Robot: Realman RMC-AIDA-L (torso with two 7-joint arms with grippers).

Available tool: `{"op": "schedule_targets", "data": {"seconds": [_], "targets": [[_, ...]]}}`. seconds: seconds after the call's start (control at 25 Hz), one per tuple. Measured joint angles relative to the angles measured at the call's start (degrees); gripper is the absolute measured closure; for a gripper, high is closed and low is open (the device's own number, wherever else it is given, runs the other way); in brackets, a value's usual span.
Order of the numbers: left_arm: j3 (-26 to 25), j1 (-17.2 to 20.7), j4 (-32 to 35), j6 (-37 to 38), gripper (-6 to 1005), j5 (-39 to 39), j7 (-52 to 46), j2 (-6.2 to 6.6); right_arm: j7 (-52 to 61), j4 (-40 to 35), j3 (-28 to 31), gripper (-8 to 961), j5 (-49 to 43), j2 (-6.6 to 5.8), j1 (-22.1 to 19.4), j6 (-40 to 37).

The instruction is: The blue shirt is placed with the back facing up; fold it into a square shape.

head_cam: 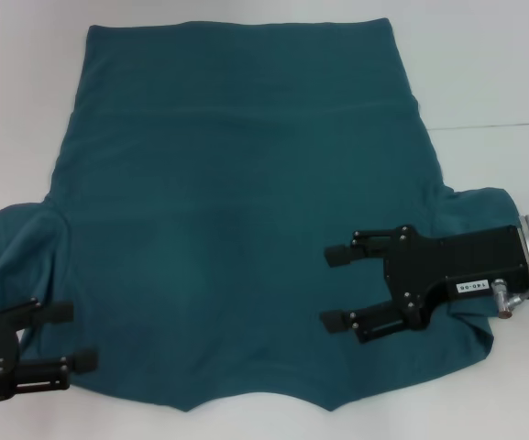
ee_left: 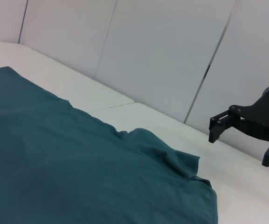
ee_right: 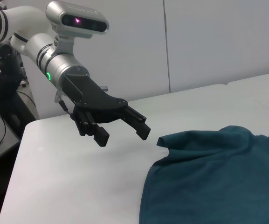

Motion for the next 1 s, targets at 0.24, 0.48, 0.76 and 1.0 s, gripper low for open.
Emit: {"op": "schedule_targets", "data": {"seconds": [0.24,0.48,0.76,1.0], "targets": [[0.00,0.03,0.00,0.00,67,0.00,0.00,0.00,0.01,0.00,0.00,26,-0.01,0.00,0.05,0.00],[0.00,0.03,0.00,-0.07,66,0.00,0.00,0.00,0.09,0.00,0.00,27,-0.01,0.00,0.05,0.00],[0.01,-0.07,1.06,-1.22,67,0.00,-4.71,0.02,0.28,-0.04,-0.02,27,-0.01,-0.06,0.05,-0.02],[-0.03,0.50,10.05,-1.41,66,0.00,-21.42,-0.28,1.78,-0.83,0.13,26,0.00,-0.27,0.12,-0.53]]}}
